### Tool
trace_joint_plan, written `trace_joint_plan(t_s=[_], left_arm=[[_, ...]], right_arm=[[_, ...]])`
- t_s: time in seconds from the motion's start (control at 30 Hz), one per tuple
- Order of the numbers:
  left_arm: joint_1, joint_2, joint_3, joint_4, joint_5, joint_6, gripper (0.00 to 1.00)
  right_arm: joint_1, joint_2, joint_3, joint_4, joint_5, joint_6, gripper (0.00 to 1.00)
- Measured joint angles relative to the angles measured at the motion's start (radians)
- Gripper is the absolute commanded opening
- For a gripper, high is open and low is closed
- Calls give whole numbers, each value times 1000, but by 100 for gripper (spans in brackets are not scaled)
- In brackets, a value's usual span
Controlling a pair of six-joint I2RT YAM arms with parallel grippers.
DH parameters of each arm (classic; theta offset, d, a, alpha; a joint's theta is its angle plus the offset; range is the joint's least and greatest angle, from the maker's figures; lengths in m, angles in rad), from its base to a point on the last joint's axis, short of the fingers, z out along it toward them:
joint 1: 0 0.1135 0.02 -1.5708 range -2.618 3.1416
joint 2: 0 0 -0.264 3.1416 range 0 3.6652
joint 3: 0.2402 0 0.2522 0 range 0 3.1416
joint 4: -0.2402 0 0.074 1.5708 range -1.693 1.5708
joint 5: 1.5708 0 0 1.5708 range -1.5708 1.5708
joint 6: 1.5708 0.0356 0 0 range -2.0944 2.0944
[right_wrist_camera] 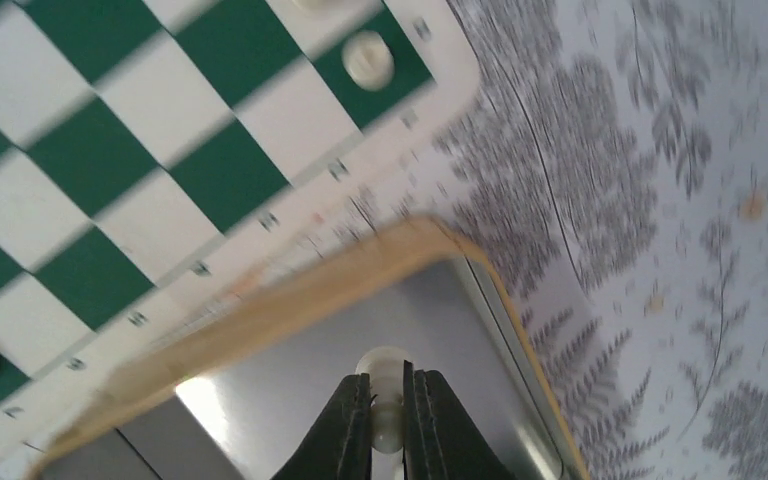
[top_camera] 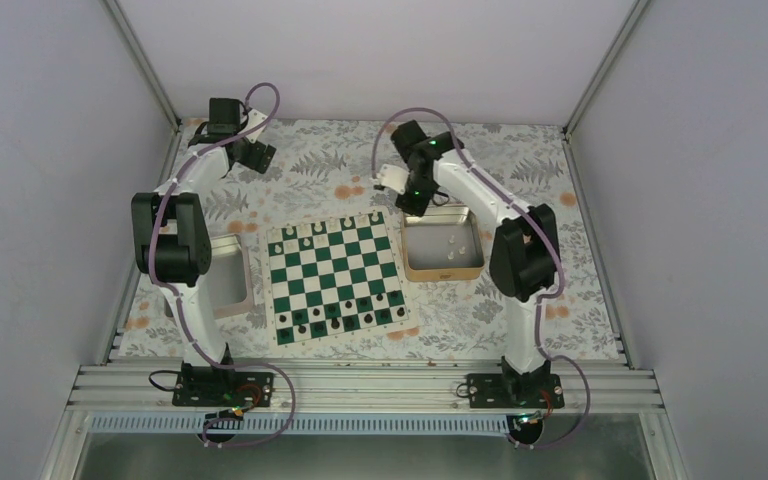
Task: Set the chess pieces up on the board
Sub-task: Pick up the chess piece from the storage box, then place the chess piece on the chessboard.
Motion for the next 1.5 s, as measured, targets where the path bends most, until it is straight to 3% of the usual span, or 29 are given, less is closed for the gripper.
trace_joint_plan(t_s=[0.23,0.6,1.5], left_arm=[[0,-2,-7,2,-1,1,100],[0,-2,-15,8,-3,3,100],[0,-5,-35,21,-5,4,100]], right_arm=[[151,84,143,-25,-20,-11,8],[280,259,215,8,-88,-25,7],[317,380,311,129,-117,-26,9]])
